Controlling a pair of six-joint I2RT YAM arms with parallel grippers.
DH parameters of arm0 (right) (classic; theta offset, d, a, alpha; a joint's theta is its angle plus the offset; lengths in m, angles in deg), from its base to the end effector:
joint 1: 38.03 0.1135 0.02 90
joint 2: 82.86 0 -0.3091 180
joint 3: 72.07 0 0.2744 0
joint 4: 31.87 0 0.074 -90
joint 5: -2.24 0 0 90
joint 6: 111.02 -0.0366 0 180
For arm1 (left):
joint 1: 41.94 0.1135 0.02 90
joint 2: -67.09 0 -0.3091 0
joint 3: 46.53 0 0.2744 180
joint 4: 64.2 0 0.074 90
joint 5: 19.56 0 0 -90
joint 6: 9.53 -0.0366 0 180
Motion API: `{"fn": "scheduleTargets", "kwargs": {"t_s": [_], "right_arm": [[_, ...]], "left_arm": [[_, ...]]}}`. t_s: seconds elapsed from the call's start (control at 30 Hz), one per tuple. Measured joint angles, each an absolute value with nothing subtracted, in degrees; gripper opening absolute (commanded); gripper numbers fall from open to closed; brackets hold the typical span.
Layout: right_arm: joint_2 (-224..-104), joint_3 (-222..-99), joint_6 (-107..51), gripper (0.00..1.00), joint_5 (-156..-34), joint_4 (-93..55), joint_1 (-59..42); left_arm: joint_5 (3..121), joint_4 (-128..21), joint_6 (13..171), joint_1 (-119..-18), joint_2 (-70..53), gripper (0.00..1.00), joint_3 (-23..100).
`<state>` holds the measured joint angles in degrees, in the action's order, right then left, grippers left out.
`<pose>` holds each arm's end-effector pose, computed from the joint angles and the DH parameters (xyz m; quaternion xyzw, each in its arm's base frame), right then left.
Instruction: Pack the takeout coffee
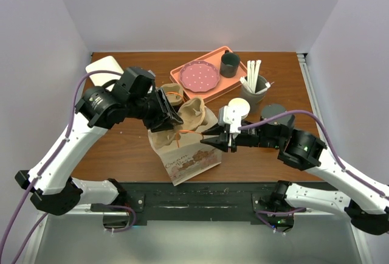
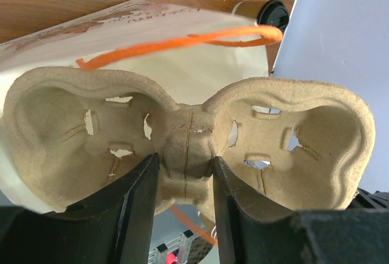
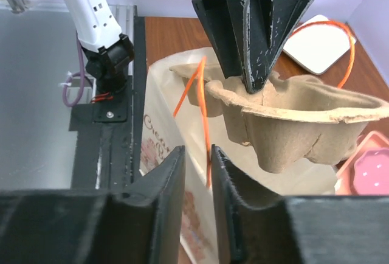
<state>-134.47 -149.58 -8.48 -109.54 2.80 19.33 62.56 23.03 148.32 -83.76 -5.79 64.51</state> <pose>0.0865 0.1603 0.4592 -0.5278 0.5405 0.3763 0.5363 0.1584 -0.1484 0.4951 -0.1871 0.9161 -0.3222 0.1483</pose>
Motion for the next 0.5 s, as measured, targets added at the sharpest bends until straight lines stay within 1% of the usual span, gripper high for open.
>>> {"fn": "scheduleTargets", "kwargs": {"t_s": [0.03, 0.1, 0.13, 0.2, 0.3, 0.37, 0.43, 0.47, 0.5], "right_arm": [[-134.43, -149.60, -8.48, 0.39, -109.52, 3.04, 19.33], [-134.21, -149.75, -9.16, 0.43, -109.25, 3.79, 19.33], [-134.21, -150.30, -10.19, 0.46, -108.71, 4.36, 19.33], [-134.36, -152.09, -12.72, 0.47, -107.07, 5.47, 19.33], [-136.09, -159.35, -20.18, 0.46, -101.17, 8.33, 19.35], [-137.95, -165.56, -25.05, 0.40, -96.05, 9.82, 19.35], [-139.30, -171.02, -30.12, 0.38, -89.63, 10.80, 19.35], [-139.76, -173.16, -32.57, 0.38, -86.15, 11.66, 19.35], [-140.64, -175.22, -34.75, 0.41, -82.54, 13.30, 19.33]], "left_arm": [[62.56, 23.01, 148.32, -83.76, -5.68, 0.13, 64.14], [62.60, 23.14, 148.32, -83.76, -5.44, 0.13, 63.62], [62.65, 23.17, 148.32, -83.76, -5.40, 0.13, 63.58], [62.82, 23.12, 148.30, -83.76, -5.31, 0.13, 63.58], [63.13, 23.17, 148.30, -83.76, -5.18, 0.13, 63.33], [63.24, 23.10, 148.30, -83.76, -5.16, 0.13, 63.31], [63.24, 23.10, 148.26, -83.76, -5.16, 0.13, 63.31], [63.24, 23.10, 148.19, -83.76, -5.16, 0.13, 63.31], [63.24, 23.10, 148.08, -83.76, -5.16, 0.13, 63.31]]}}
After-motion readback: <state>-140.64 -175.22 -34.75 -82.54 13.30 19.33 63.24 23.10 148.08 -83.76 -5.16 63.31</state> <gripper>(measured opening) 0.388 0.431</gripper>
